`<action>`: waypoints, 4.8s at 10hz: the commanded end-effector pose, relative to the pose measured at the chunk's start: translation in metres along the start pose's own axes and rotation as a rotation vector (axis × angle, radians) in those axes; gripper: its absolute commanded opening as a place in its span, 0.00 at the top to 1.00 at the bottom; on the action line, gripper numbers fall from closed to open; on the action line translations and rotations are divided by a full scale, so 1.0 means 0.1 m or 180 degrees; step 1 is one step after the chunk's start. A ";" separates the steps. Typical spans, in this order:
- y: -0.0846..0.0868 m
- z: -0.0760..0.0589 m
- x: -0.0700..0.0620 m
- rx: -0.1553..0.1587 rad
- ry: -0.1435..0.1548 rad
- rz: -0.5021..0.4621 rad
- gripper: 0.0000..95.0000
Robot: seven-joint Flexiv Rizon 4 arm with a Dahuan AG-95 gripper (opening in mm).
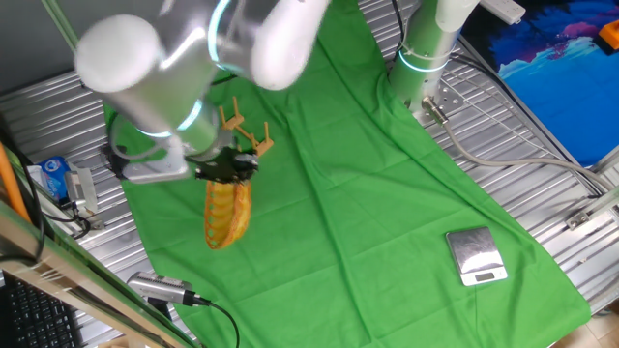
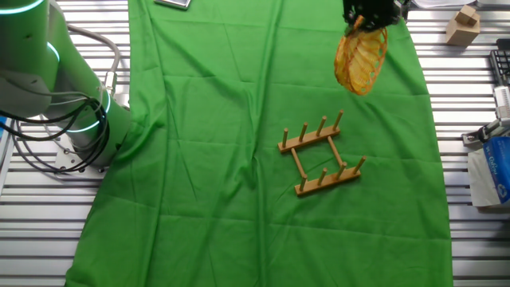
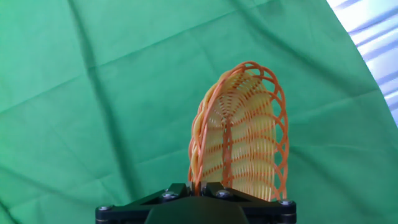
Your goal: Take the dish off the dish rack
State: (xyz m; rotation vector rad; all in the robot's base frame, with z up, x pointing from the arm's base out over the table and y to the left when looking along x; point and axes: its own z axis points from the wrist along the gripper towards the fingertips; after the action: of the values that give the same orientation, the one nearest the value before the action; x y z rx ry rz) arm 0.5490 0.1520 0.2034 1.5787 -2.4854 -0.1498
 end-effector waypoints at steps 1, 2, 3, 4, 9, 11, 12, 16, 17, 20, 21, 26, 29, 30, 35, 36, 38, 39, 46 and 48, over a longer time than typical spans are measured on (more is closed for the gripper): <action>0.27 0.14 -0.05 0.0123 -0.0067 0.0116 1.00; 0.27 0.14 -0.05 0.0130 -0.0074 0.0108 1.00; 0.26 0.14 -0.08 0.0127 -0.0078 0.0153 1.00; 0.26 0.15 -0.10 0.0128 -0.0075 0.0150 1.00; 0.26 0.15 -0.10 0.0051 -0.0145 0.0325 1.00; 0.26 0.15 -0.10 0.0035 -0.0150 0.0342 1.00; 0.26 0.15 -0.10 0.0025 -0.0147 0.0262 1.00; 0.26 0.15 -0.10 -0.0009 -0.0124 -0.0069 1.00; 0.26 0.15 -0.10 -0.0011 -0.0136 -0.0071 1.00; 0.27 0.17 -0.13 0.0012 -0.0111 0.0070 1.00; 0.28 0.20 -0.17 0.0020 -0.0119 0.0096 1.00; 0.41 0.42 -0.36 0.0113 -0.0193 0.0344 1.00; 0.43 0.53 -0.45 0.0134 -0.0228 0.0417 1.00; 0.44 0.56 -0.48 0.0138 -0.0236 0.0444 1.00; 0.46 0.65 -0.63 0.0135 -0.0244 0.0529 1.00; 0.45 0.68 -0.64 0.0129 -0.0259 0.0544 1.00; 0.44 0.72 -0.65 0.0109 -0.0286 0.0569 1.00; 0.43 0.75 -0.66 0.0101 -0.0293 0.0591 1.00; 0.52 0.93 -0.63 0.0101 -0.0311 0.0688 1.00; 0.56 0.96 -0.61 0.0105 -0.0306 0.0694 1.00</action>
State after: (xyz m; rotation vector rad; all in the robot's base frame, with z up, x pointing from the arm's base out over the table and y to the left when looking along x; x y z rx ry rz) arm 0.5024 0.2290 0.1135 1.3310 -2.7257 -0.1559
